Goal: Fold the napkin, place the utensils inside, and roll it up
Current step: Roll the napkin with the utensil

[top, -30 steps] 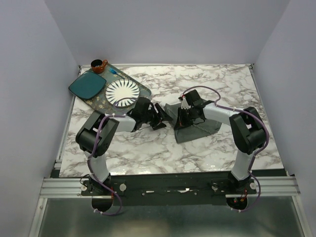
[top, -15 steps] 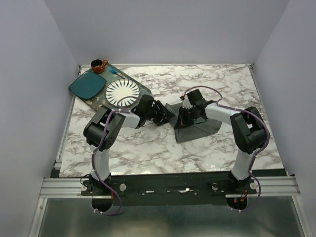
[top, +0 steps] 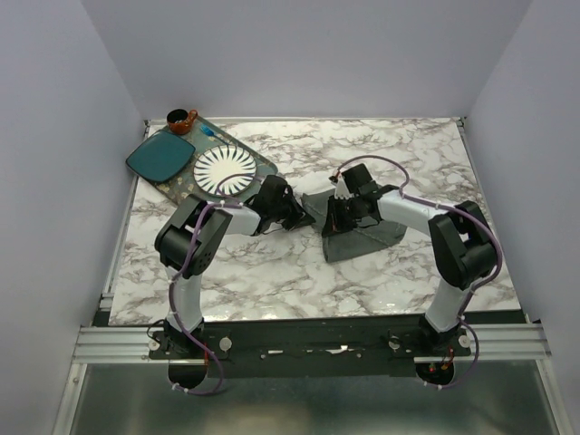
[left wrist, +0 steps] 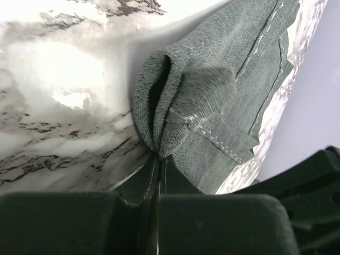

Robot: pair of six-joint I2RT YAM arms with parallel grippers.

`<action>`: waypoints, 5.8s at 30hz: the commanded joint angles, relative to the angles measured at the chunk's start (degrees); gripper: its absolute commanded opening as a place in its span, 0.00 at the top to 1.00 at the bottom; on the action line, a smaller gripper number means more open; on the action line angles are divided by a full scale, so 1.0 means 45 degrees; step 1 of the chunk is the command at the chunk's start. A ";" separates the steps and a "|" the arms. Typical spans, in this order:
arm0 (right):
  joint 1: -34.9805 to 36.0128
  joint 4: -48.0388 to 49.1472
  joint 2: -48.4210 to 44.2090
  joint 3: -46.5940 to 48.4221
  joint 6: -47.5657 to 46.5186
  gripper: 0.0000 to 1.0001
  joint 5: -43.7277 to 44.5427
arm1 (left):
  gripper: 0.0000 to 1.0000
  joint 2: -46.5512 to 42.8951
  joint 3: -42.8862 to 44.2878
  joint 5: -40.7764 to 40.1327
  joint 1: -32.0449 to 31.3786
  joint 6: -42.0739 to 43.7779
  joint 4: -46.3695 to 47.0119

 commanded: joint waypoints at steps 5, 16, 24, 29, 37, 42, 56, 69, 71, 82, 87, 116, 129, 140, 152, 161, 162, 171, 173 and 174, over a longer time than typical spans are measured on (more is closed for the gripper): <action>0.2256 -0.2193 -0.1056 0.0998 -0.0066 0.55 0.4279 | 1.00 -0.0968 -0.0472 -0.0420 -0.0234 0.0183 -0.0401; 0.5423 -0.3037 -0.0317 0.1799 0.1047 0.30 1.1076 | 1.00 -0.1477 -0.0922 -0.0128 -0.0235 -0.0129 -0.0676; 0.6596 -0.2783 0.1149 0.2269 0.2101 0.30 1.4319 | 1.00 -0.1496 -0.1234 0.0283 -0.0176 -0.0853 -0.0207; 0.7007 -0.2587 0.1617 0.2113 0.2259 0.34 1.5493 | 1.00 -0.1496 -0.1235 0.0536 0.0038 -0.0911 -0.0246; 0.7046 -0.2139 0.2262 0.1703 0.1966 0.57 1.6413 | 1.00 -0.1476 -0.1274 0.0732 0.0175 -0.1106 -0.0207; 0.7007 -0.1475 0.2595 0.1390 0.1634 0.73 1.6238 | 1.00 -0.1515 -0.1234 0.0713 0.0195 -0.0990 -0.0285; 0.4882 0.0965 0.0175 -0.0755 0.0424 1.00 0.9680 | 0.65 -0.1573 -0.0298 0.0712 0.0468 0.1332 -0.1066; 0.1111 0.3249 -0.0081 -0.2203 0.0168 0.99 0.0519 | 0.51 -0.3448 -0.0237 0.0693 0.0723 0.3190 -0.1867; 0.0449 0.3563 0.0172 -0.2496 0.0363 0.99 -0.0809 | 0.51 -0.3566 -0.0490 0.0673 0.0742 0.3230 -0.1848; -0.1157 0.4443 0.1287 -0.2927 0.0482 0.99 -0.3059 | 0.19 -0.2201 -0.0337 0.0225 0.0683 0.2449 -0.1788; -0.1274 0.4444 0.1325 -0.2868 0.0423 0.99 -0.3157 | 0.19 -0.1342 0.0405 -0.0342 0.0586 0.2449 -0.2316; -0.1508 0.2236 0.1092 -0.1950 -0.1179 0.99 -0.2727 | 1.00 -0.1339 0.2241 -0.2568 0.0059 0.4460 -0.3760; -0.0651 0.1477 -0.0196 -0.1834 -0.1061 0.85 -0.0544 | 1.00 -0.0656 0.3807 -0.3586 -0.0371 0.2977 -0.6362; 0.0913 0.0518 -0.0472 -0.1247 -0.1003 0.86 0.2683 | 0.77 -0.0286 0.3101 -0.1712 -0.0001 0.3735 -0.4758; 0.1167 0.0439 -0.0335 -0.0974 -0.0827 0.89 0.2605 | 0.23 -0.2022 0.2750 -0.2685 0.0527 0.5220 -0.5811; 0.1148 0.0459 -0.0393 -0.1013 -0.0768 0.92 0.2351 | 0.23 -0.2298 0.1131 -0.0522 0.0488 0.2803 -0.4272; 0.1148 0.0459 -0.0393 -0.1013 -0.0768 0.92 0.2351 | 0.24 -0.2181 0.0877 -0.0305 0.0430 0.2336 -0.3902; 0.1167 0.0440 -0.0530 -0.1110 -0.0788 0.94 0.2389 | 0.19 -0.1399 0.0289 -0.0167 0.0273 0.1140 -0.2045; 0.1148 0.0440 -0.0530 -0.1110 -0.0788 0.94 0.2389 | 0.19 -0.1048 0.0386 -0.0166 0.0215 0.0907 -0.1731; 0.1148 0.0440 -0.0530 -0.1110 -0.0788 0.94 0.2409 | 0.21 -0.0931 0.0425 -0.0166 0.0157 0.0789 -0.1653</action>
